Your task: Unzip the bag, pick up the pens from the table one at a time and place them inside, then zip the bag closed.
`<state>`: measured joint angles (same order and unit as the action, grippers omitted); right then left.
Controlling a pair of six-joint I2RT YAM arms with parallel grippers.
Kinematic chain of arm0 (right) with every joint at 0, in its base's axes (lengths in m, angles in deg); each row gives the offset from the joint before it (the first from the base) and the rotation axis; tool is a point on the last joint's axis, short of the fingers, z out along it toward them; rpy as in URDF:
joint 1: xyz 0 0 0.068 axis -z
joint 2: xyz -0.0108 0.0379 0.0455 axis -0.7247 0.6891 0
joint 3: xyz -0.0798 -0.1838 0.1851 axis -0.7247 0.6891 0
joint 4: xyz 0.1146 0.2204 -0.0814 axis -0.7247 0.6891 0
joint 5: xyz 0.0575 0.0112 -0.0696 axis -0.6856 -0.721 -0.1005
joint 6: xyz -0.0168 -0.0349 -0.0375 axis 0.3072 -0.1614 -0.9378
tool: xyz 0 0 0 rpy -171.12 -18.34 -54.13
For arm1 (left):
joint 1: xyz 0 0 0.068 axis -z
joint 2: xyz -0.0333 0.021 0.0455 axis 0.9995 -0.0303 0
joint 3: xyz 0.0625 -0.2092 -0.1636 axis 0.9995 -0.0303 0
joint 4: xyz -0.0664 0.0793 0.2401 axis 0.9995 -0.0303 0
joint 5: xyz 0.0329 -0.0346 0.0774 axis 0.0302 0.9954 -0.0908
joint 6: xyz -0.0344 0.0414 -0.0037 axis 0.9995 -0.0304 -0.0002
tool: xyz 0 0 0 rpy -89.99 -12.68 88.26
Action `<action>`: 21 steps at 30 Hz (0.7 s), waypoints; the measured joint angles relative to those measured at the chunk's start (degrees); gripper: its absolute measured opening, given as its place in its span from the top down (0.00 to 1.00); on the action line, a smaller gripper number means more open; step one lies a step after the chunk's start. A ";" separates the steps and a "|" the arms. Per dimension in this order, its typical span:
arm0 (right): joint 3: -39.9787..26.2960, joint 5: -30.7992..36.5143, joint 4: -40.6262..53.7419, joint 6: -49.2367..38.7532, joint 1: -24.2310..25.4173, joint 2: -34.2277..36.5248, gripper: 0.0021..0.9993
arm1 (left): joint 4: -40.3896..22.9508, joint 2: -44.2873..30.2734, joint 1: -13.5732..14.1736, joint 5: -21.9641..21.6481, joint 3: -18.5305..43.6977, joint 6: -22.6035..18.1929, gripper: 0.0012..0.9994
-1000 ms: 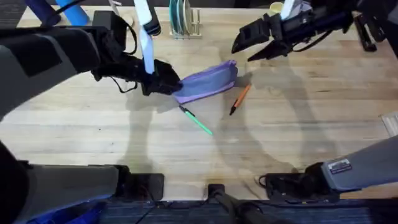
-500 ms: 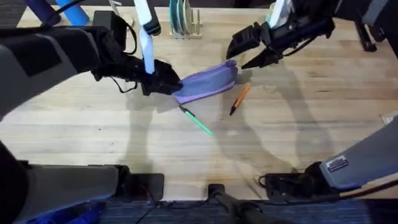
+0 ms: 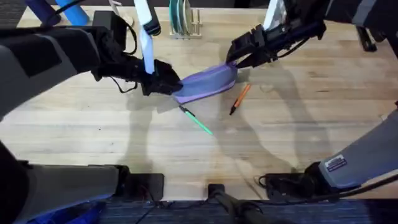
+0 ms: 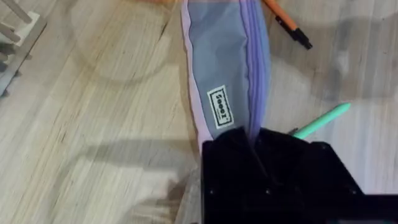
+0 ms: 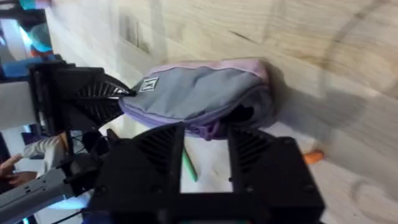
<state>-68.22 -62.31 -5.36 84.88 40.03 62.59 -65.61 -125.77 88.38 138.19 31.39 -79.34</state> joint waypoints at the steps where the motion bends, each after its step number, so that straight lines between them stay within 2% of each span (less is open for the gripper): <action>1: 0.00 0.15 0.00 0.02 0.00 0.00 0.59 | 0.00 0.00 0.00 -0.02 0.00 -0.01 0.96; 11: 0.00 0.81 -0.19 0.19 0.15 0.00 0.96 | -0.17 0.00 0.00 0.00 0.00 0.01 0.96; 21: -0.78 2.73 2.48 0.21 0.16 -0.23 0.97 | -0.20 0.00 0.02 0.19 0.00 -0.01 0.96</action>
<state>-69.00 -59.58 -2.88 85.08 40.19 62.37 -65.80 -125.77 88.40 138.38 31.39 -79.34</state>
